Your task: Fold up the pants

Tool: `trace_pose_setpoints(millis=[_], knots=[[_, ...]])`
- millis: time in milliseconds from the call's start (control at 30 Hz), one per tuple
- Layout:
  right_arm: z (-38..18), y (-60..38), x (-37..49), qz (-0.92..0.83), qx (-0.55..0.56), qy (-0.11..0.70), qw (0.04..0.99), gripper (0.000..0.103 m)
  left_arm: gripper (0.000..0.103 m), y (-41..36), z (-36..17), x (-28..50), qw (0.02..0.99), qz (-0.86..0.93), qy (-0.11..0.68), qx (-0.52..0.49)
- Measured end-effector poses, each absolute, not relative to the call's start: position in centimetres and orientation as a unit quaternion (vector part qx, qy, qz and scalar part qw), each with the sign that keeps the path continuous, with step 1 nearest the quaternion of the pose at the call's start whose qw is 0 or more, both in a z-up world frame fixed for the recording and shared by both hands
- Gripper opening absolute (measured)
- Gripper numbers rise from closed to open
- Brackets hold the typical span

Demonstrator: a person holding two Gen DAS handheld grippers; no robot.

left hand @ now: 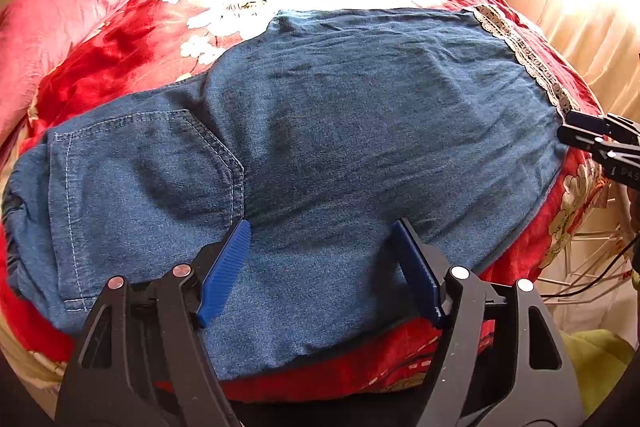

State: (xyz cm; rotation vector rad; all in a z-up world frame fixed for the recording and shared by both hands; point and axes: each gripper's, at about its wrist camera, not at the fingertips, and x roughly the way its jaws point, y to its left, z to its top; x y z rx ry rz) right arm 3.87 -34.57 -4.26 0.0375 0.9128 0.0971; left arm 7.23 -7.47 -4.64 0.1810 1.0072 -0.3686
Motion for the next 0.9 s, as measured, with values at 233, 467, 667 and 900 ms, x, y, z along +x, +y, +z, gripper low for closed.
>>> trace_pose_setpoints(millis=[233, 467, 667, 900], knots=[[-1.5, -34.8, 3.2, 0.049, 0.035, 0.403, 0.913, 0.069, 0.069, -7.4, -3.0, 6.6, 0.862, -0.185, 0.467, 0.070], [-0.8, -34.4, 3.0, 0.054, 0.042, 0.393, 0.917, 0.077, 0.076, -8.4, -1.4, 5.5, 0.866, -0.200, 0.452, 0.077], [0.0, -34.9, 2.4, 0.050, 0.049, 0.378, 0.923, 0.082, 0.084, -9.3, -0.4, 5.1, 0.869, -0.202, 0.443, 0.086], [0.2, -36.3, 1.6, 0.037, 0.067, 0.366, 0.927, 0.083, 0.091, -10.6, 0.4, 5.3, 0.872, -0.205, 0.434, 0.096]])
